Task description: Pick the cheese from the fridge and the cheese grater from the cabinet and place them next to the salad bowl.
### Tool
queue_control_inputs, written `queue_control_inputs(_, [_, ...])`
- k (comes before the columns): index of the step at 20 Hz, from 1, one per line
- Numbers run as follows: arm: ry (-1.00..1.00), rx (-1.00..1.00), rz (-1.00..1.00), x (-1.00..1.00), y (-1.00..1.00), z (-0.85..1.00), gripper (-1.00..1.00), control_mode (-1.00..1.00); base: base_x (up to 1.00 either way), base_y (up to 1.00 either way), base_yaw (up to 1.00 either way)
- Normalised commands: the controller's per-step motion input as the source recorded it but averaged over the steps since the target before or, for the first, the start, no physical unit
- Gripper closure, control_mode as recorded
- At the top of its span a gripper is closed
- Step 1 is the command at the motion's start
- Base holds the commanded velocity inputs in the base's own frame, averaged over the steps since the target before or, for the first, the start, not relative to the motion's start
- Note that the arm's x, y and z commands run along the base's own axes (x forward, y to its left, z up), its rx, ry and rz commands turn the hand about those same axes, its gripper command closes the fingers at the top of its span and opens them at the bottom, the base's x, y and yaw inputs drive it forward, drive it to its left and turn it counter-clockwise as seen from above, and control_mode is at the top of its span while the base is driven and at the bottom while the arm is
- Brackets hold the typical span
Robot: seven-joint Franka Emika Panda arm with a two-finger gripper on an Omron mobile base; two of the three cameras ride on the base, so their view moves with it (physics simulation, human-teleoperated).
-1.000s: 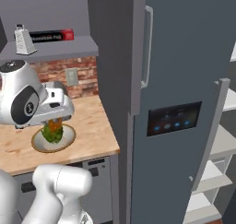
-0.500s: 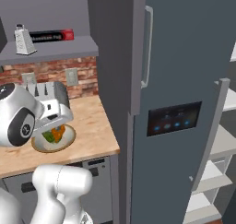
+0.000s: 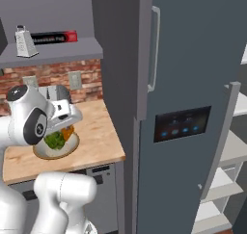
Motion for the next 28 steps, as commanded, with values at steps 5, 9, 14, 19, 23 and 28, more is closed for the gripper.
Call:
queue_control_inputs(5, [0.04,0.0,0.0,0.62,0.0,-0.1,1.0,-1.0,0.0,0.0,0.0])
queue_control_inputs(9, [0.09,0.0,0.0,0.58,0.0,-0.11,1.0,-1.0,0.0,0.0,0.0])
queue_control_inputs(14, [0.08,0.0,0.0,0.53,0.0,-0.04,1.0,-1.0,0.0,0.0,0.0])
queue_control_inputs(19, [0.06,0.0,0.0,0.51,0.0,-0.17,1.0,-1.0,0.0,0.0,0.0])
queue_control_inputs(23, [0.1,0.0,0.0,0.57,0.0,-0.33,1.0,-1.0,0.0,0.0,0.0])
queue_control_inputs(28, [0.13,0.01,0.0,0.56,0.0,-0.45,1.0,-1.0,0.0,0.0,0.0])
